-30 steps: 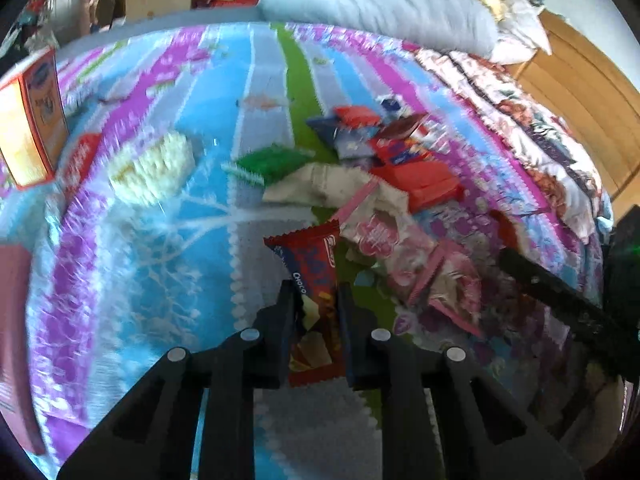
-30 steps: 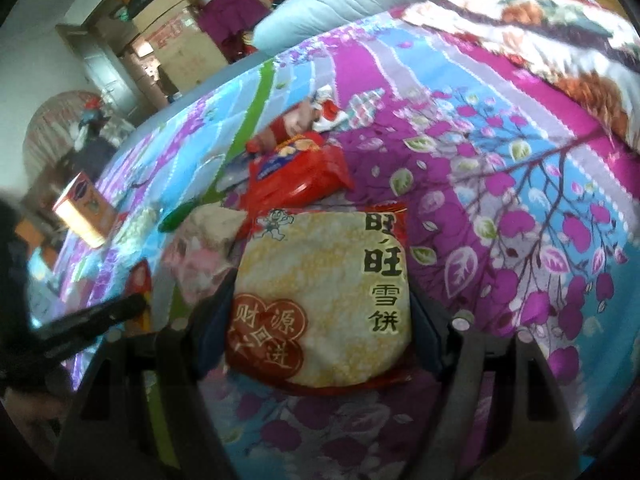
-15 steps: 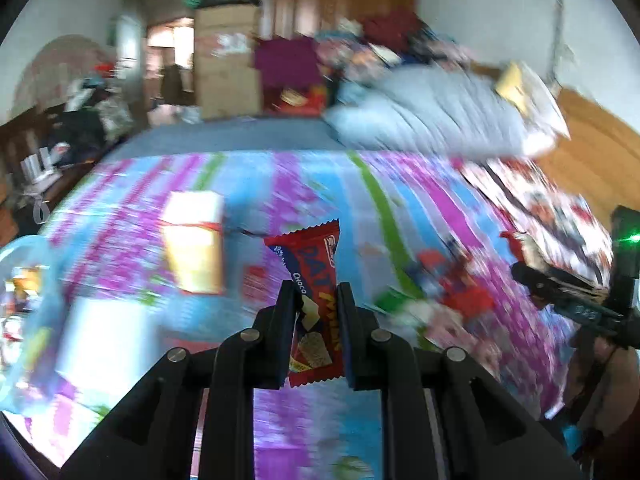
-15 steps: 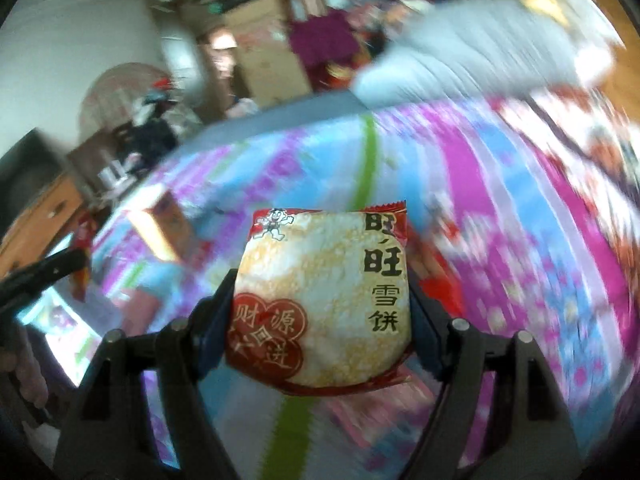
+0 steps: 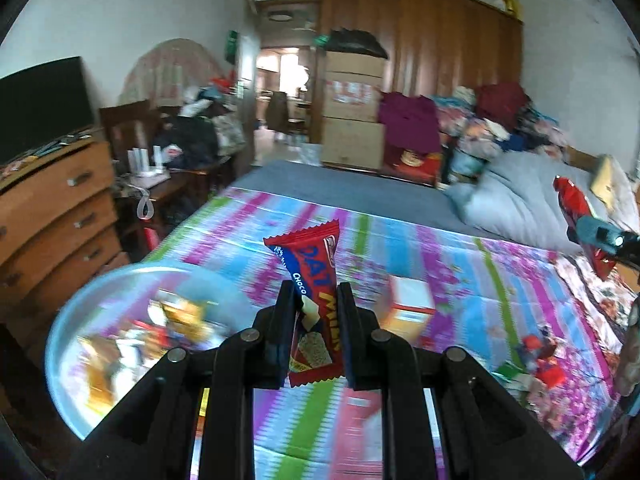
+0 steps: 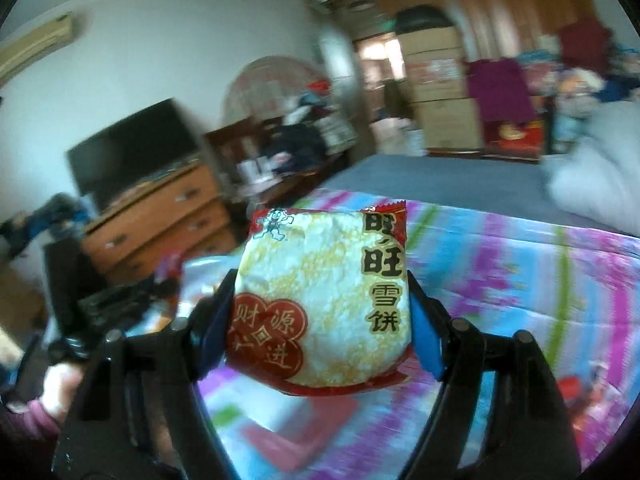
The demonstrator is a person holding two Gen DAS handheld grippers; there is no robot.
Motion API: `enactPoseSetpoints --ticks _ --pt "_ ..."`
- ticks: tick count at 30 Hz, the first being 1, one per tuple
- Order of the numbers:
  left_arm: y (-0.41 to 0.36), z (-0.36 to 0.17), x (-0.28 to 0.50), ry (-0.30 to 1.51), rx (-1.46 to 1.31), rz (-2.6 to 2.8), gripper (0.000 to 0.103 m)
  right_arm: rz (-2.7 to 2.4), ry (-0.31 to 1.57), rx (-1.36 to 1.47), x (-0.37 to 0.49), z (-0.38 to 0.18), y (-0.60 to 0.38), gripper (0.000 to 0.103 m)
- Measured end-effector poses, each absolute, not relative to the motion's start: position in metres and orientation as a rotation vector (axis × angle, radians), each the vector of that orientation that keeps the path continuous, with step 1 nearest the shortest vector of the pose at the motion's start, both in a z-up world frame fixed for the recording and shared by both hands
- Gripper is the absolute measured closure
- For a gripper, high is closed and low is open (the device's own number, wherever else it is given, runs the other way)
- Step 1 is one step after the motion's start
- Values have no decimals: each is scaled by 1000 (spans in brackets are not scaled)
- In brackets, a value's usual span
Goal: Organize snacks
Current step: 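Carry the chocolate bar and rice cracker packet over the clear bowl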
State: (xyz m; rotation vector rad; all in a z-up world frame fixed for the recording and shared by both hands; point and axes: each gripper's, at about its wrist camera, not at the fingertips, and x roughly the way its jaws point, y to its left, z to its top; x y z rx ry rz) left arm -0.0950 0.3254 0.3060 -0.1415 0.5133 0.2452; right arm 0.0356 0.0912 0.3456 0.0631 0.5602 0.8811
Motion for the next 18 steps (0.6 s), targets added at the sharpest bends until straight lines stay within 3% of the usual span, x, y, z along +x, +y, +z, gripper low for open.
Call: enactPoseSetpoints --ticks 10,18 --pt "479 326 -99 565 -203 425 83 1106 675 -35 21 372 246 26" --pt "549 308 -85 696 -213 476 83 1184 793 -140 16 365 327 26"
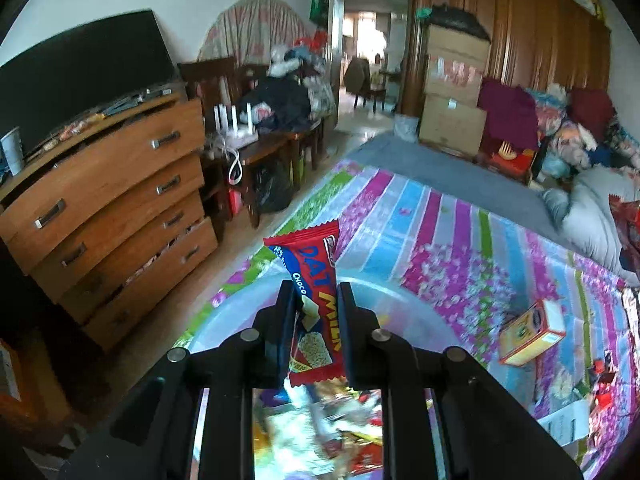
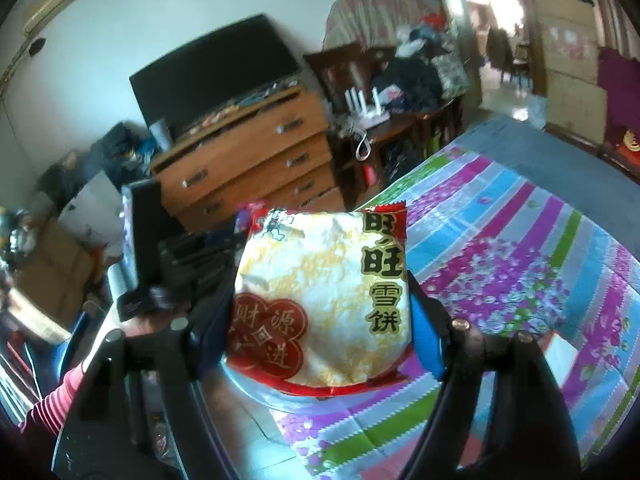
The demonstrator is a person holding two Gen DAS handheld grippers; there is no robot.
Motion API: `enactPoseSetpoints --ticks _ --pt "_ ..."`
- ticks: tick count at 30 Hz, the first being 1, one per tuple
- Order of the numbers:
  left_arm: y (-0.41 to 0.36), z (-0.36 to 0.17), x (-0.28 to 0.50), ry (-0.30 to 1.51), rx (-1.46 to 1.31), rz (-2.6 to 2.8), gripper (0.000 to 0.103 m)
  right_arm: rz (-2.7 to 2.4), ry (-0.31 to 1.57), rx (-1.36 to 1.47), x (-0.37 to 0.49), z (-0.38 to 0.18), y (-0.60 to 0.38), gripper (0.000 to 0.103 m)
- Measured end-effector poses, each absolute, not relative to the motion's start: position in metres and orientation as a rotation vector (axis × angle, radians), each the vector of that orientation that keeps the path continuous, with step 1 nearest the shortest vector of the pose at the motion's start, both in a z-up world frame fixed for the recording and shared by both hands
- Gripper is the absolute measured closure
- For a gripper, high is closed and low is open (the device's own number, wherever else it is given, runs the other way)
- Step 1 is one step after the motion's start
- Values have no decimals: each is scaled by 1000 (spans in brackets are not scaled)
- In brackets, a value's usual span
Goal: Organize snacks
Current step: 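Carry the chocolate bar and rice cracker packet over the clear bowl, then open both grippers to drop the snacks into the bowl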
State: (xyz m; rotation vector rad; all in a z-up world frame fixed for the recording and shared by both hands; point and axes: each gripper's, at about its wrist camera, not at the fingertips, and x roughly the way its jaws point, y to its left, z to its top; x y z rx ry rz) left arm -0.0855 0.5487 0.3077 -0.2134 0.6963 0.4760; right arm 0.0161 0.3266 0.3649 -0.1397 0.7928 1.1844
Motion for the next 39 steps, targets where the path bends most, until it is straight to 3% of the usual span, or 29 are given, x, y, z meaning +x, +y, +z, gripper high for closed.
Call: enactPoseSetpoints --ticks 29,30,33,34,39 --pt "585 284 -69 771 -215 506 82 1210 877 -260 -9 346 396 25" --pt "585 283 -69 774 -213 509 80 1212 884 -267 -10 345 398 25" --pt "583 281 -68 780 -196 522 46 1207 878 -287 -14 342 401 16" --pt "582 280 -68 775 -182 531 41 1206 875 -289 -15 342 402 13" --pt "583 279 -70 775 -178 537 41 1217 871 -288 -18 340 401 13"
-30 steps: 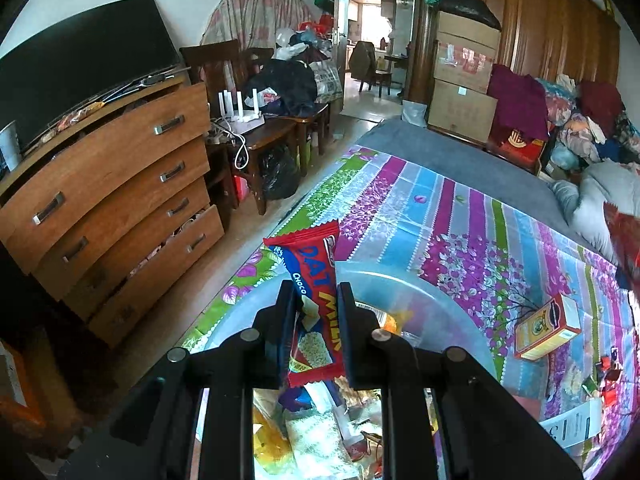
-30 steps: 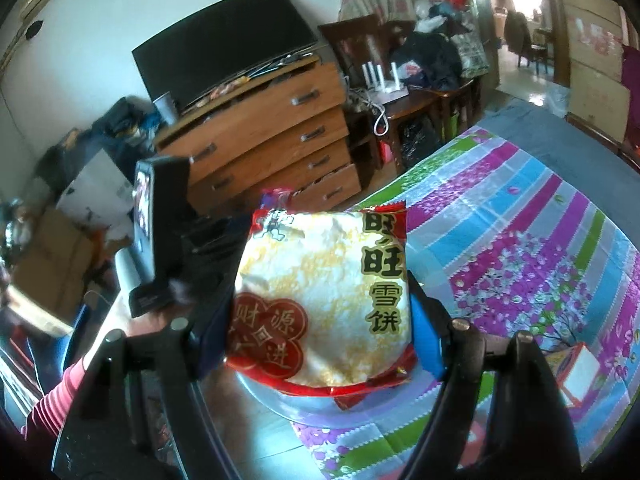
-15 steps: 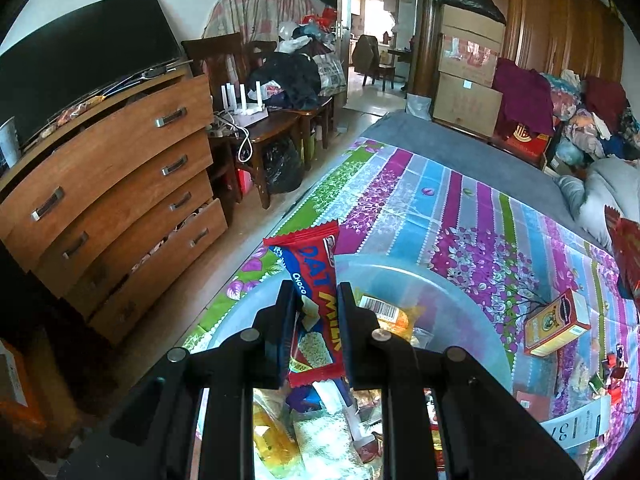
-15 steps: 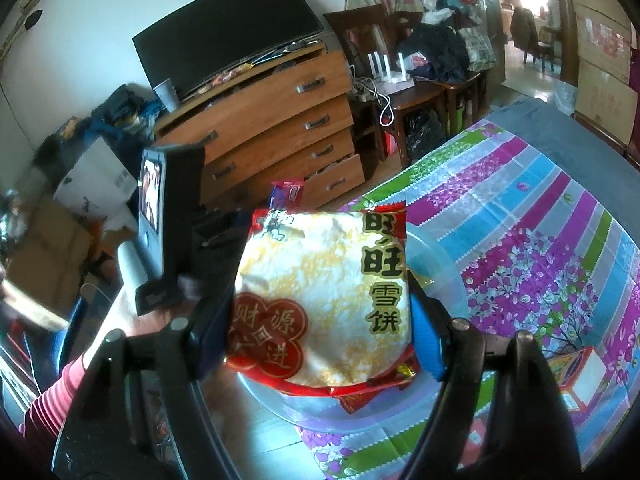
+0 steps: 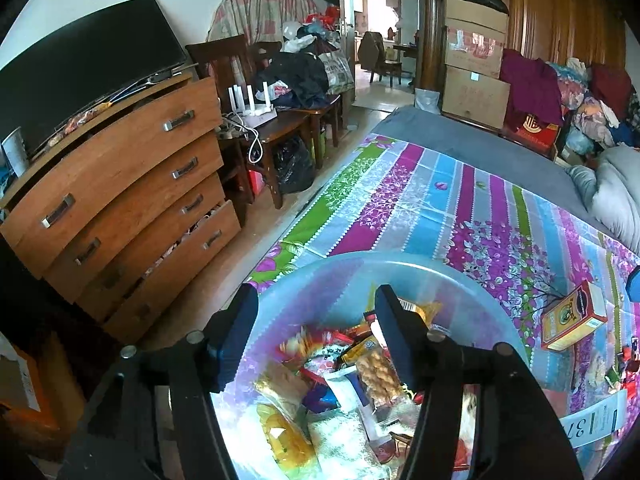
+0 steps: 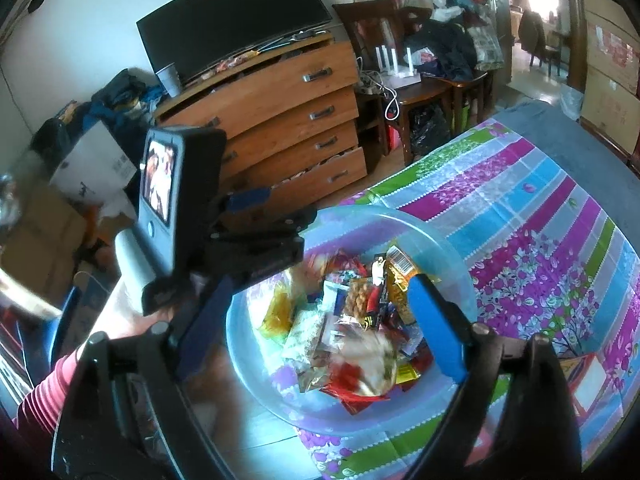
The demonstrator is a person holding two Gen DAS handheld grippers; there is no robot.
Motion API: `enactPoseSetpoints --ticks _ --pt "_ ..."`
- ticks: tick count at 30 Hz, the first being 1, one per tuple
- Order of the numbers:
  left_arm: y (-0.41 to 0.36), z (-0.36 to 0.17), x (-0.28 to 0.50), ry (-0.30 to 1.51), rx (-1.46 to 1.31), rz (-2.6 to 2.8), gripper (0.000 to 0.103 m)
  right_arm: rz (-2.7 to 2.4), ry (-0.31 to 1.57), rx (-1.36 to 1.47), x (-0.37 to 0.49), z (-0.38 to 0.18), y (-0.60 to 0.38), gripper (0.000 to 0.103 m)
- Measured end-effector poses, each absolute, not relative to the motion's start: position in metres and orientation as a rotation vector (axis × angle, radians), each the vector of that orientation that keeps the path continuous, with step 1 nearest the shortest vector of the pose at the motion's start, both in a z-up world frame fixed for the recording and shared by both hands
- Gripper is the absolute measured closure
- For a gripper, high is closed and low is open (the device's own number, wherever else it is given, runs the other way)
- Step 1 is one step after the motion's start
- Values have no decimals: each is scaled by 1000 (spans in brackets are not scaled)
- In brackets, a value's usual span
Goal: Organize snacks
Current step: 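Open both grippers to drop the snacks into the bowl, then withdraw both grippers from above the bowl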
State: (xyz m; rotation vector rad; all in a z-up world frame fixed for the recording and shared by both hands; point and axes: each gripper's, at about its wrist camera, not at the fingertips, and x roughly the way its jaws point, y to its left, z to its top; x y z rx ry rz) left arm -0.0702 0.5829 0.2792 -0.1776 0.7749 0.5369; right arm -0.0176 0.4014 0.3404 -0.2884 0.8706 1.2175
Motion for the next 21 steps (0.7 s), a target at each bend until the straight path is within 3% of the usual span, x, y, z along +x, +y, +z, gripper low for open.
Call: enactPoseSetpoints --ticks 5,9,16,21 --pt "580 284 -75 750 -186 532 40 1223 853 -274 -19 343 392 13" --pt "571 292 -85 703 -205 524 28 1226 836 -247 -19 345 376 13" --pt "543 306 -89 668 -184 483 26 1211 818 -189 -15 345 334 13" --pt "519 318 -102 612 -177 453 20 1141 687 -122 -26 353 267 12"
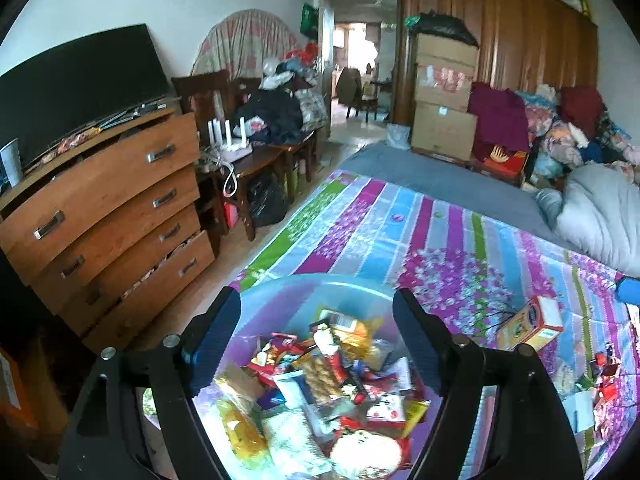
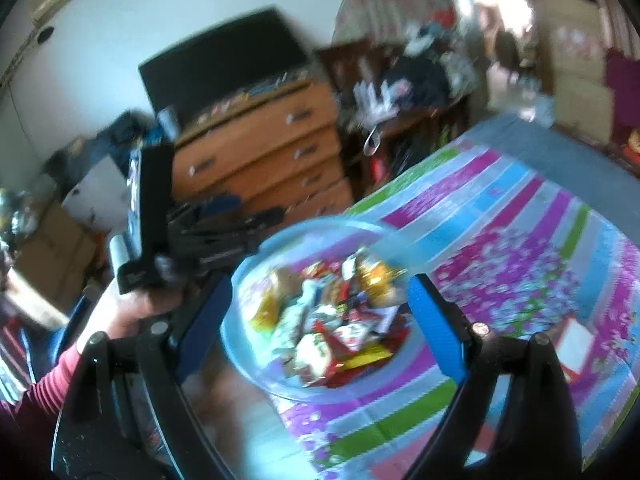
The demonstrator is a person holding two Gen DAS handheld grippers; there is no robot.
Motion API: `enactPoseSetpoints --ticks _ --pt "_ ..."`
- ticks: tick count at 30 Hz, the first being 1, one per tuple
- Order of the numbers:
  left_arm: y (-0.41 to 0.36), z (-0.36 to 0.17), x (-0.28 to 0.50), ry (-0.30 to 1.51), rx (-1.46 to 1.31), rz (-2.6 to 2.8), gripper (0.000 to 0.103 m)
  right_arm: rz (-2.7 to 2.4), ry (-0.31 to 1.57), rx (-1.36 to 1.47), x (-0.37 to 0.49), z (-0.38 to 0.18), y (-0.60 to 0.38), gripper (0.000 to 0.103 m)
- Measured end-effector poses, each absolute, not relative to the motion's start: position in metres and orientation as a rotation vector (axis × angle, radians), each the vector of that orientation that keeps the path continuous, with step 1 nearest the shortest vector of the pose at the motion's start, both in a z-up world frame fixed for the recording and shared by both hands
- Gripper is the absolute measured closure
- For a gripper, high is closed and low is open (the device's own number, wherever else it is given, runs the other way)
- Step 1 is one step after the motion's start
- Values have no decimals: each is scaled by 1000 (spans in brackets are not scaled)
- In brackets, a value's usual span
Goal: Organize snacks
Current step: 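Withdraw both grippers from above the bowl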
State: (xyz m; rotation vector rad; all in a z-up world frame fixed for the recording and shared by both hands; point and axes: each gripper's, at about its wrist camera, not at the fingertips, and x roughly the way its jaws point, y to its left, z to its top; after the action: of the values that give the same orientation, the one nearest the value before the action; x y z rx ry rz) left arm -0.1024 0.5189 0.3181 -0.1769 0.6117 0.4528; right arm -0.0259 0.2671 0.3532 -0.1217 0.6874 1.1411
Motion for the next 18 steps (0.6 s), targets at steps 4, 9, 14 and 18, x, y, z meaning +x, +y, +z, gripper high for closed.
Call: enactPoseSetpoints --ticks 4,9,14,18 --pt "495 318 -116 557 -181 436 13 1048 559 -96 -49 344 203 3" --pt "436 309 -137 500 -141 325 13 860 563 -113 -77 274 111 2" --pt "361 292 -155 478 -80 170 13 632 815 -82 -75 171 9 3" --pt "296 274 -163 516 -53 3 13 432 937 -44 -73 121 -90 3"
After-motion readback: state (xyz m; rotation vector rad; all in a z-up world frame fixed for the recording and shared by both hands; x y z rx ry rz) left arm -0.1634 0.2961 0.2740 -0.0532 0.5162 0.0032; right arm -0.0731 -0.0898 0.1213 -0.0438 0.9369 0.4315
